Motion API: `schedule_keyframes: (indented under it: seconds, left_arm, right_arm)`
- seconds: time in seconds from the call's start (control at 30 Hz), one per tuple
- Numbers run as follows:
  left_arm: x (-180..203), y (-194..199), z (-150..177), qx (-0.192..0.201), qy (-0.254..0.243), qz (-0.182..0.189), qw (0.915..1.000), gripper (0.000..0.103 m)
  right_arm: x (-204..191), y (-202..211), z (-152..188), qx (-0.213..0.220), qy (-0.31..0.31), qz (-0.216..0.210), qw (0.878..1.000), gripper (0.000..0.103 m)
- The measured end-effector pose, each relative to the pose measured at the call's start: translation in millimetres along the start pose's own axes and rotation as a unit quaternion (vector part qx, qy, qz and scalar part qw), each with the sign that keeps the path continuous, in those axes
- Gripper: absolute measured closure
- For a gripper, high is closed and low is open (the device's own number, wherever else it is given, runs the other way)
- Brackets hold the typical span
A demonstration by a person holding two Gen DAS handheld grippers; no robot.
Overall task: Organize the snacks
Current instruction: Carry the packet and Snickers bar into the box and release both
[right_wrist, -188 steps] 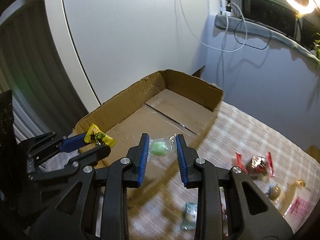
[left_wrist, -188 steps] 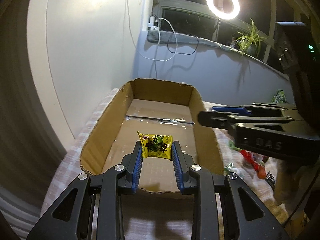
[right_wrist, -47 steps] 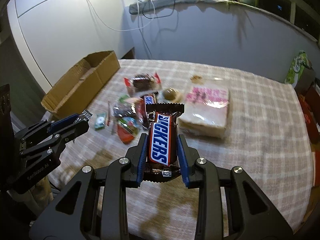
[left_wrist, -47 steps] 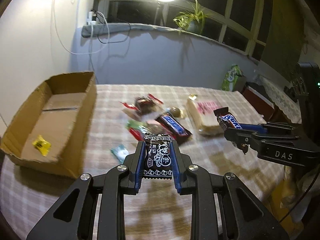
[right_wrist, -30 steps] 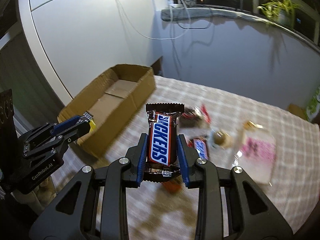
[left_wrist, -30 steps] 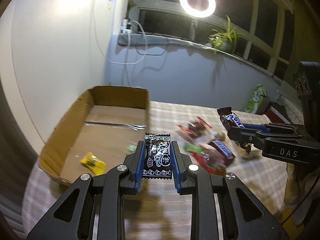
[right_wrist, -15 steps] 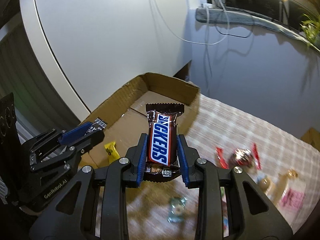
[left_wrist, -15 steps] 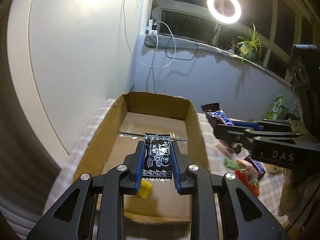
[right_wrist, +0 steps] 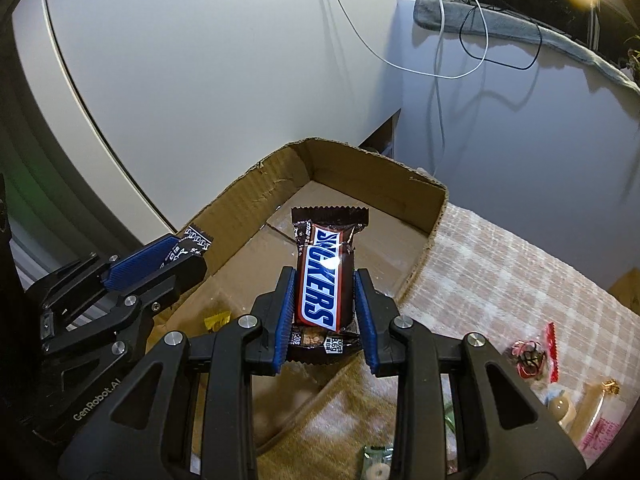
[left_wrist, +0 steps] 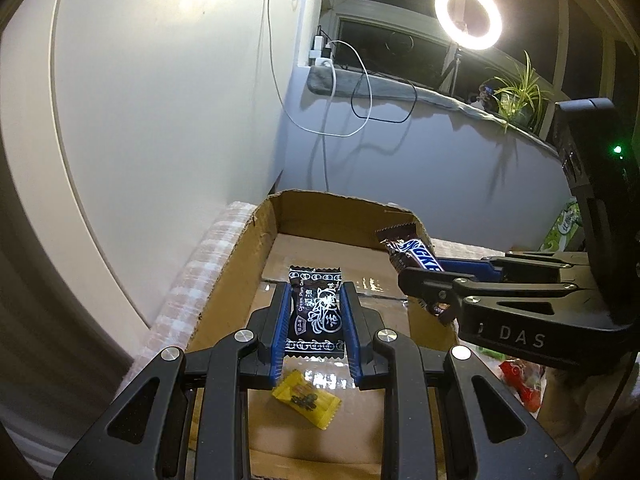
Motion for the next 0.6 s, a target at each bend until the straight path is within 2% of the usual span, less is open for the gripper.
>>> schedule_keyframes:
  seconds: [0.4,0.47,0.6]
  left_arm:
    - [-3.8,0.0,-1.2,-0.005,0.009,-0.008,0.9999,0.079]
    - [-3.1,1.5,-1.1,-0.004,0.009,-0.008,0.9999,0.079]
    - [-0.1,4.1,-1.7,-0.001,0.007,-0.009,0.9999,0.079]
  right_arm:
    - [-3.5,0.8,-1.1,0.004,0.004,0.002,1.000,0.072]
    - [-1.9,4.1,-1.5,0.007,0.003,0.004,1.000,0.062]
    - [4.8,13.9,-2.2,0.017,-0.004,0.007,1.000,0.056]
Point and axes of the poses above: each gripper's, at about its wrist camera, not at the fingertips, and y roughly against the way its jaws point, x to its right, z to its underside, the point moved 10 cm from there along -y, roughly the way its jaws point, and after that the axes turned 15 degrees about z, right-handed, at the moved point
